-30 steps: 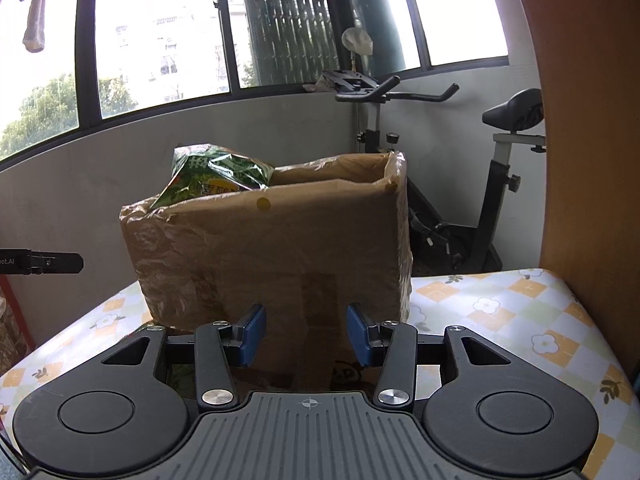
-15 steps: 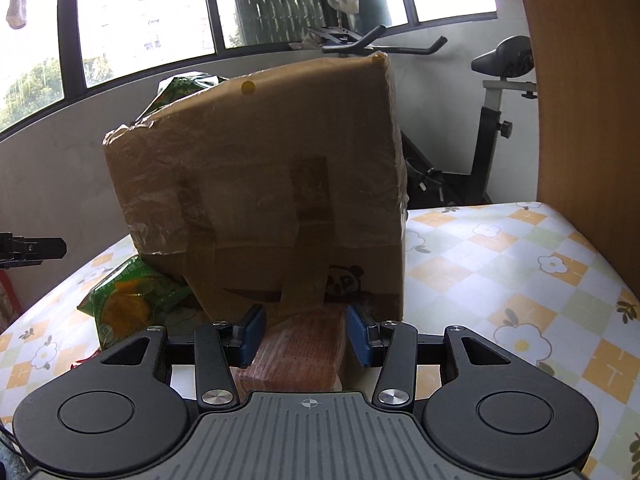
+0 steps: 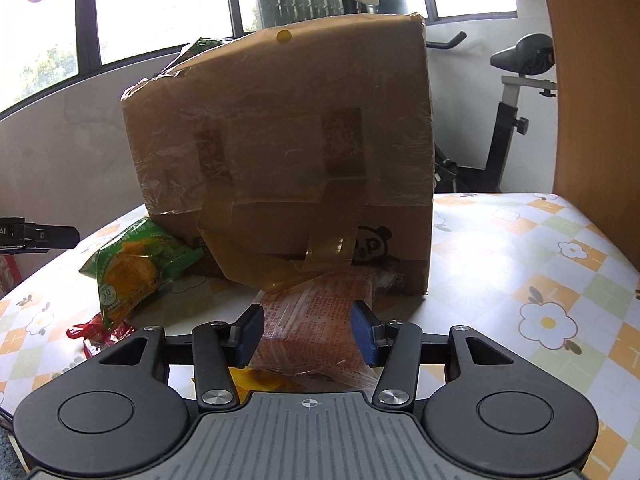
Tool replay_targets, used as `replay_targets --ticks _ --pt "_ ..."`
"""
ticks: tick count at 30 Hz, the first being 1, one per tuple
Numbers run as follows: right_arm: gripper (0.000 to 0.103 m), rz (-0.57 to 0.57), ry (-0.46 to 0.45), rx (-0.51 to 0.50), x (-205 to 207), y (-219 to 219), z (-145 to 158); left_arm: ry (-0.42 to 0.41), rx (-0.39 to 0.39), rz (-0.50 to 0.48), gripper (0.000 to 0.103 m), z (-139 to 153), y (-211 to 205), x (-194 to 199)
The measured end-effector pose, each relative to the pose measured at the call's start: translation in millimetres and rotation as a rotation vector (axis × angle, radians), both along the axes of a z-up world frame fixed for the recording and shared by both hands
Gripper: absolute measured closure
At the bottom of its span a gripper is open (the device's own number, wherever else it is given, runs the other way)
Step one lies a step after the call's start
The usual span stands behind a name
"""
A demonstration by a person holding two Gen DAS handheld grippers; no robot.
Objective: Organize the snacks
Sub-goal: 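Move the left tool to the red jelly packet while the right tool approaches the brown printed pack, then close the left tool on the red jelly packet while the right tool grasps the brown printed pack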
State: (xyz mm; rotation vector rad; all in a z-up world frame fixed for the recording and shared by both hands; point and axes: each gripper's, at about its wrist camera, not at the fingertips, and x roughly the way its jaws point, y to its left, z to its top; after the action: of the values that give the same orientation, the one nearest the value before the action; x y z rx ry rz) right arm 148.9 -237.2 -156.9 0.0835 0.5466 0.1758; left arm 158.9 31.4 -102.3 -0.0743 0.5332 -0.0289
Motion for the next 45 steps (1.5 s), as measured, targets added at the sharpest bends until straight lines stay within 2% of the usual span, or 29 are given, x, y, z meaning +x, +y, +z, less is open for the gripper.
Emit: replay_targets --ticks 13,21,23,25,27,28,32,37,39,42,45 --pt "0.057 -0.003 -0.021 0.017 -5.7 -1.8 -2.4 0.006 -0.010 0.012 0.016 -5.8 -2.4 -6.2" --pt "0.056 0.002 -0.004 0.017 -3.8 -1.9 -4.1 0.024 -0.016 0.004 0.016 -12.2 -5.6 -8.2" --pt "0.049 -0.007 0.003 0.007 -1.9 -0.2 -3.3 0.029 -0.020 0.003 0.016 -13.3 -5.5 -8.5" --pt "0.029 -0.023 0.008 0.007 0.8 0.1 -1.2 0.032 -0.024 0.003 0.016 -14.3 -5.5 -9.2" --pt "0.021 -0.045 0.010 0.018 4.8 -1.3 1.4 0.033 -0.024 0.002 0.016 -15.3 -5.9 -9.5" --pt "0.021 -0.051 0.017 0.030 8.5 -2.3 2.7 0.034 -0.025 0.003 0.016 -15.7 -6.0 -9.6" --pt "0.020 -0.045 0.081 0.058 33.6 0.6 3.5 0.038 -0.030 0.009 0.016 -16.8 -5.0 -9.7" --pt "0.020 -0.081 0.164 -0.017 59.3 14.8 -5.3 0.052 -0.031 0.016 0.016 -19.2 -4.3 -9.6" --pt "0.020 -0.083 0.205 -0.015 62.7 17.5 -12.1 0.058 -0.031 0.015 0.016 -20.6 -4.4 -10.3" --pt "0.031 -0.080 0.190 0.011 53.7 14.3 -12.2 0.071 -0.030 0.014 0.016 -24.3 -5.1 -10.7" --pt "0.033 -0.060 0.178 0.050 40.6 7.2 -12.8 0.100 -0.035 0.015 0.016 -31.5 -6.0 -9.3"
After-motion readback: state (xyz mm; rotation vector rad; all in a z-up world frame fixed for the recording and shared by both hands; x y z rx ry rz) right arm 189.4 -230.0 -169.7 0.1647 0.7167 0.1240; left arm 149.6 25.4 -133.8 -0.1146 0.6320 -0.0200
